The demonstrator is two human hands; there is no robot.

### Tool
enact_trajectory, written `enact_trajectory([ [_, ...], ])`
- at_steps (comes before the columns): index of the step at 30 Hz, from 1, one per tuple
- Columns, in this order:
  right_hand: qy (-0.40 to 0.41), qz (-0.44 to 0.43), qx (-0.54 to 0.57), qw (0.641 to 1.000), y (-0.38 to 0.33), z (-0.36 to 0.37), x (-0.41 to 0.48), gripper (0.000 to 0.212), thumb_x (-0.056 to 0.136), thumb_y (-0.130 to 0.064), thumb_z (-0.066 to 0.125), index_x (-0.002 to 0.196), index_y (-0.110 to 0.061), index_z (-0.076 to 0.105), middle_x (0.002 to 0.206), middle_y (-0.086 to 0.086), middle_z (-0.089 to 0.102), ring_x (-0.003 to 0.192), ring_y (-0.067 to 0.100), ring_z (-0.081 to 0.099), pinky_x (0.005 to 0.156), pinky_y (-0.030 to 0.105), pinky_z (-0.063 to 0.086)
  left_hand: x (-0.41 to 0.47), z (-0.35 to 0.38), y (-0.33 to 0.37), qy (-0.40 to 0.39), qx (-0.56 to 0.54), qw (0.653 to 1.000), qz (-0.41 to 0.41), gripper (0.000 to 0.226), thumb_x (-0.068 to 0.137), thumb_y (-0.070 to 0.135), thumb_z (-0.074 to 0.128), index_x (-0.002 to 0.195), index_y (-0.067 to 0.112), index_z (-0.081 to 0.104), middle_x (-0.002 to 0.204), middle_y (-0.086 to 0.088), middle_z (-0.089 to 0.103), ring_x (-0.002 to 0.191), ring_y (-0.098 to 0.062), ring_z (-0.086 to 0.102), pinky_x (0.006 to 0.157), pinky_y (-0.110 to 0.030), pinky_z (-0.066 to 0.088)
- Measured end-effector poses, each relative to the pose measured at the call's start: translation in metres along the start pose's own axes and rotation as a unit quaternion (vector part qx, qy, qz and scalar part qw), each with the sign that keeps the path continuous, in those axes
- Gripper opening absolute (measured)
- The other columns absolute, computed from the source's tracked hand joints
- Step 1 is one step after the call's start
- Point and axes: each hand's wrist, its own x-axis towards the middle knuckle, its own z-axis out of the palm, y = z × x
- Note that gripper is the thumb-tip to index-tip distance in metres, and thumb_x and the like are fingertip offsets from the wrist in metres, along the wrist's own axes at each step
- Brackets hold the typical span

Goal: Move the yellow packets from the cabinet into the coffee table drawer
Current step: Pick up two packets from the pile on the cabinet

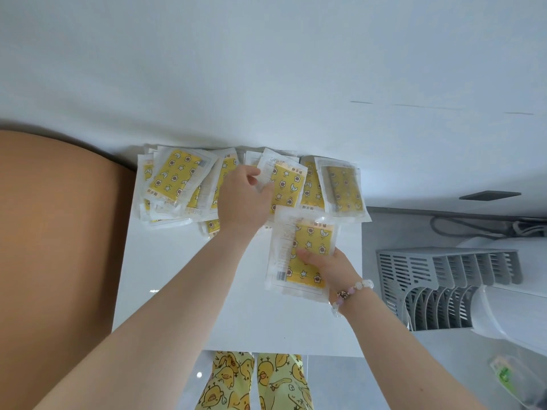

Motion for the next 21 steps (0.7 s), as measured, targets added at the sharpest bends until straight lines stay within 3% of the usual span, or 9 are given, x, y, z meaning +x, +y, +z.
enact_trajectory([
  [3, 0.018, 0.008, 0.046, 0.999, 0.005, -0.011, -0.001, 0.01, 0.083, -0.009, 0.068, 0.091, -0.014, 0.069, 0.094, 0.007, 0.074, 0.093, 0.03, 0.069, 0.09, 0.047, 0.052, 0.007, 0.007, 0.002, 0.036, 0.048, 0.997, -0.042, 0.042, 0.084, 0.03, 0.069, 0.119, 0.013, 0.053, 0.113, -0.002, 0.056, 0.105, -0.02, 0.055, 0.079, -0.027, 0.042],
  [6, 0.034, 0.011, 0.065, 0.997, 0.009, -0.021, -0.005, 0.01, 0.084, -0.006, 0.067, 0.091, -0.012, 0.069, 0.089, 0.006, 0.074, 0.089, 0.029, 0.069, 0.089, 0.046, 0.052, 0.008, 0.017, 0.006, 0.025, 0.124, 0.99, -0.068, 0.065, 0.075, 0.043, 0.075, 0.124, 0.012, 0.045, 0.124, -0.005, 0.049, 0.117, -0.022, 0.047, 0.086, -0.035, 0.044],
  [9, 0.055, 0.007, 0.07, 0.996, 0.012, -0.028, -0.007, 0.009, 0.084, -0.005, 0.067, 0.089, -0.012, 0.068, 0.084, 0.004, 0.075, 0.087, 0.028, 0.069, 0.09, 0.046, 0.052, 0.008, 0.025, 0.009, 0.015, 0.176, 0.982, -0.072, 0.078, 0.069, 0.052, 0.077, 0.125, 0.009, 0.041, 0.127, -0.007, 0.045, 0.119, -0.024, 0.043, 0.078, -0.037, 0.044],
  [11, 0.062, 0.006, 0.071, 0.996, 0.013, -0.031, -0.008, 0.01, 0.083, -0.005, 0.067, 0.09, -0.012, 0.069, 0.09, 0.006, 0.074, 0.092, 0.03, 0.069, 0.093, 0.048, 0.05, 0.009, 0.027, 0.007, 0.016, 0.189, 0.98, -0.063, 0.081, 0.067, 0.054, 0.077, 0.124, 0.009, 0.042, 0.127, -0.008, 0.045, 0.118, -0.024, 0.044, 0.075, -0.036, 0.045],
  [14, 0.06, 0.004, 0.069, 0.996, 0.01, -0.031, -0.008, 0.012, 0.083, -0.005, 0.067, 0.093, -0.011, 0.069, 0.094, 0.009, 0.074, 0.093, 0.031, 0.068, 0.094, 0.05, 0.05, 0.012, 0.028, 0.006, 0.016, 0.201, 0.978, -0.06, 0.083, 0.065, 0.055, 0.078, 0.123, 0.008, 0.041, 0.125, -0.008, 0.048, 0.117, -0.024, 0.046, 0.082, -0.036, 0.046],
  [21, 0.049, 0.001, 0.085, 0.995, 0.004, -0.023, -0.011, 0.012, 0.083, -0.002, 0.066, 0.091, -0.01, 0.068, 0.09, 0.009, 0.073, 0.095, 0.033, 0.067, 0.092, 0.05, 0.05, 0.016, 0.031, 0.009, 0.004, 0.188, 0.979, -0.082, 0.075, 0.07, 0.044, 0.08, 0.122, 0.007, 0.041, 0.122, -0.009, 0.05, 0.107, -0.027, 0.056, 0.082, -0.037, 0.048],
])
